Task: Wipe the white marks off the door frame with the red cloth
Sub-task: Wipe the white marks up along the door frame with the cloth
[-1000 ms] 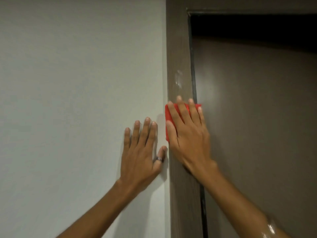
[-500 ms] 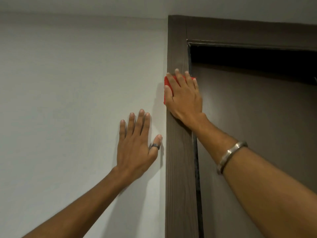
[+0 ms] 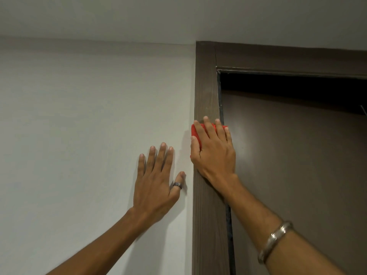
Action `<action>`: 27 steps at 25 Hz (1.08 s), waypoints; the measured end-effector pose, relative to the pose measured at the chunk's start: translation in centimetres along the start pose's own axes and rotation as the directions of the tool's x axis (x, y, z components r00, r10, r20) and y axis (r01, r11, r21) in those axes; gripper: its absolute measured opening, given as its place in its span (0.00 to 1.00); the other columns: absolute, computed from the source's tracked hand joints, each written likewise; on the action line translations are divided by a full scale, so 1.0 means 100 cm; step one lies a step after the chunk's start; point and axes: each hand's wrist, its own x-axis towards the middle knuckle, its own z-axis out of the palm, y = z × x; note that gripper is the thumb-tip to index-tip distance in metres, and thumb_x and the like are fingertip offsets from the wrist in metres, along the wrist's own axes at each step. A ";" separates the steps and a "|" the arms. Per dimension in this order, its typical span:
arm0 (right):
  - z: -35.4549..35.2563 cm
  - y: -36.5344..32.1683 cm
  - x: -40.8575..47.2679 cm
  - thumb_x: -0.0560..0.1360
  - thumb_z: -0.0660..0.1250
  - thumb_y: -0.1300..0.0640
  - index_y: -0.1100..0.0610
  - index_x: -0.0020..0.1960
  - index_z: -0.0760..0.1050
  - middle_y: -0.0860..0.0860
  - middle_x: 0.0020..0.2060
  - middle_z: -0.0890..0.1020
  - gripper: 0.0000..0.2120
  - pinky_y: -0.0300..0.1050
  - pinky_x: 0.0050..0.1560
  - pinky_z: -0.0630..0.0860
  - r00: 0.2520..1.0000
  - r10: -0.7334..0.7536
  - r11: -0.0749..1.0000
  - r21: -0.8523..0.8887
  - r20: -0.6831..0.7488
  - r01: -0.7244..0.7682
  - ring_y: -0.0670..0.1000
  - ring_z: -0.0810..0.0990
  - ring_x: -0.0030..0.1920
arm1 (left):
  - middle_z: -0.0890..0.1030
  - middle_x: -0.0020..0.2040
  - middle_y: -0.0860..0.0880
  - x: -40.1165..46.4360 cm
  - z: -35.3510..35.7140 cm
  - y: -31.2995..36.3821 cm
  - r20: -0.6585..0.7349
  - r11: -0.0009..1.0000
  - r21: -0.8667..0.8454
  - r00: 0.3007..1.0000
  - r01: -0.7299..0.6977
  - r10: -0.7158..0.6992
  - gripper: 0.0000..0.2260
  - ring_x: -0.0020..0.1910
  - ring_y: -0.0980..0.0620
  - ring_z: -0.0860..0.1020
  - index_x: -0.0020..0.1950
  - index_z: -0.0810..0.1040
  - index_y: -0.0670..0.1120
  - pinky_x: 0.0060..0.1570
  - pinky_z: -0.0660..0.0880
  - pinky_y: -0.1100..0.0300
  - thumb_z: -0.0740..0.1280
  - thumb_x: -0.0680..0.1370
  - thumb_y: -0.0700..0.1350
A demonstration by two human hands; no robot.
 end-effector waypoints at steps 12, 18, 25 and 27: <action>-0.014 0.008 0.208 0.85 0.50 0.45 0.53 0.80 0.62 0.56 0.81 0.63 0.26 0.63 0.82 0.55 0.996 -0.006 1.000 0.019 -0.093 0.008 0.62 0.58 0.82 | 0.31 0.84 0.53 0.071 -0.003 -0.008 -0.008 1.000 -0.013 1.000 -0.013 0.013 0.35 0.81 0.54 0.28 0.83 0.33 0.53 0.81 0.28 0.50 0.38 0.79 0.66; -0.007 0.001 0.125 0.84 0.51 0.43 0.52 0.81 0.62 0.55 0.82 0.63 0.27 0.62 0.82 0.54 0.994 -0.038 0.999 0.030 -0.104 0.041 0.61 0.59 0.82 | 0.34 0.85 0.50 0.043 -0.007 -0.002 0.015 0.999 0.009 0.999 0.031 -0.031 0.35 0.83 0.50 0.31 0.84 0.35 0.51 0.82 0.33 0.46 0.38 0.81 0.65; 0.002 -0.012 -0.099 0.80 0.57 0.42 0.48 0.83 0.57 0.52 0.83 0.59 0.33 0.61 0.83 0.47 1.000 0.025 0.993 0.114 -0.004 -0.024 0.59 0.53 0.84 | 0.47 0.86 0.43 -0.099 0.009 0.015 0.008 0.999 0.024 0.999 -0.046 0.045 0.32 0.85 0.42 0.45 0.85 0.49 0.45 0.83 0.42 0.40 0.49 0.85 0.58; 0.001 -0.021 -0.148 0.78 0.59 0.45 0.49 0.83 0.57 0.52 0.83 0.59 0.35 0.63 0.83 0.47 0.997 0.049 0.989 0.135 0.062 -0.057 0.60 0.52 0.84 | 0.50 0.86 0.42 -0.151 0.013 0.013 0.041 0.998 0.042 0.998 -0.047 0.046 0.32 0.85 0.40 0.47 0.85 0.51 0.44 0.83 0.44 0.39 0.49 0.85 0.58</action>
